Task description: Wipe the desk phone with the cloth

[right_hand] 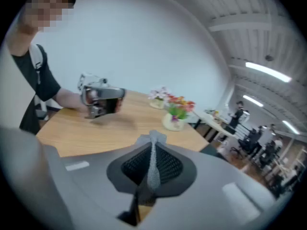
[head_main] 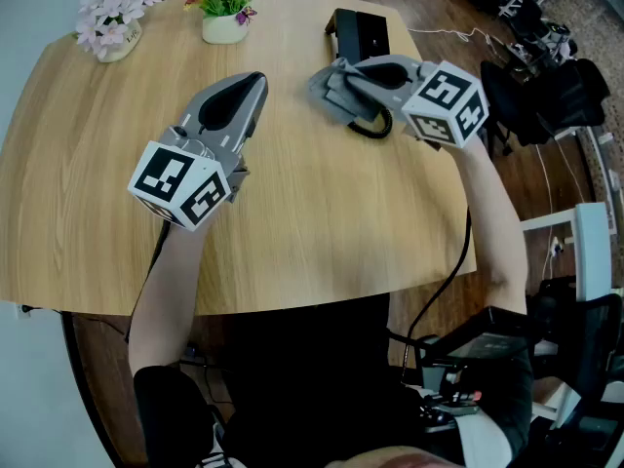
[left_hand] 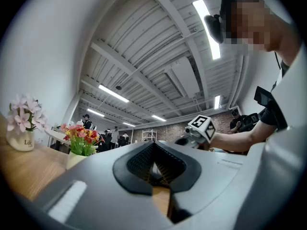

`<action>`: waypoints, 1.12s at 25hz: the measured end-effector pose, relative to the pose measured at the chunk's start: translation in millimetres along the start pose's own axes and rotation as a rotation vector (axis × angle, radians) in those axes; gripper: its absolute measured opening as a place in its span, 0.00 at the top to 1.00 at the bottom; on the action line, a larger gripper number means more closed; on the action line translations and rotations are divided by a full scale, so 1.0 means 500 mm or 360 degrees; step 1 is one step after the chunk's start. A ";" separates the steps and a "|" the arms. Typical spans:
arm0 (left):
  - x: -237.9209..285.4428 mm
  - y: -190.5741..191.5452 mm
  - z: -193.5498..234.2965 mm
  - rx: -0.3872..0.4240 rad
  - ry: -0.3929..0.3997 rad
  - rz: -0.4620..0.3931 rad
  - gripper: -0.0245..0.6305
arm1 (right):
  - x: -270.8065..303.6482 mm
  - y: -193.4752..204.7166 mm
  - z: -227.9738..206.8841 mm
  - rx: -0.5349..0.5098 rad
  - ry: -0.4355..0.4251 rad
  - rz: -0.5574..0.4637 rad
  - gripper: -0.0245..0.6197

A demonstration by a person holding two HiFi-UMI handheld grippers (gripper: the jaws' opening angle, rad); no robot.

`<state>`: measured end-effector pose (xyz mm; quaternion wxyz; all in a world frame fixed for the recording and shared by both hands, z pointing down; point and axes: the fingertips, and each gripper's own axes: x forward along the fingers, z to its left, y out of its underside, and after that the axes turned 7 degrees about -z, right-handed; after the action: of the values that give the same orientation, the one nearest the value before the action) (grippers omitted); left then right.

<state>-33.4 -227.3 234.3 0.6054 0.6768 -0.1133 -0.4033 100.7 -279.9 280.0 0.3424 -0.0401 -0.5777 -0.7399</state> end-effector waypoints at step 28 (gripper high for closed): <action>0.013 0.051 -0.115 0.0539 0.0330 0.0262 0.96 | -0.002 0.166 -0.463 -0.0061 0.1037 0.0315 0.93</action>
<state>18.6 -195.6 251.6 0.5223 0.7952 -0.1715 -0.2560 225.1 -491.6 271.9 0.5782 0.1362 -0.4172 -0.6878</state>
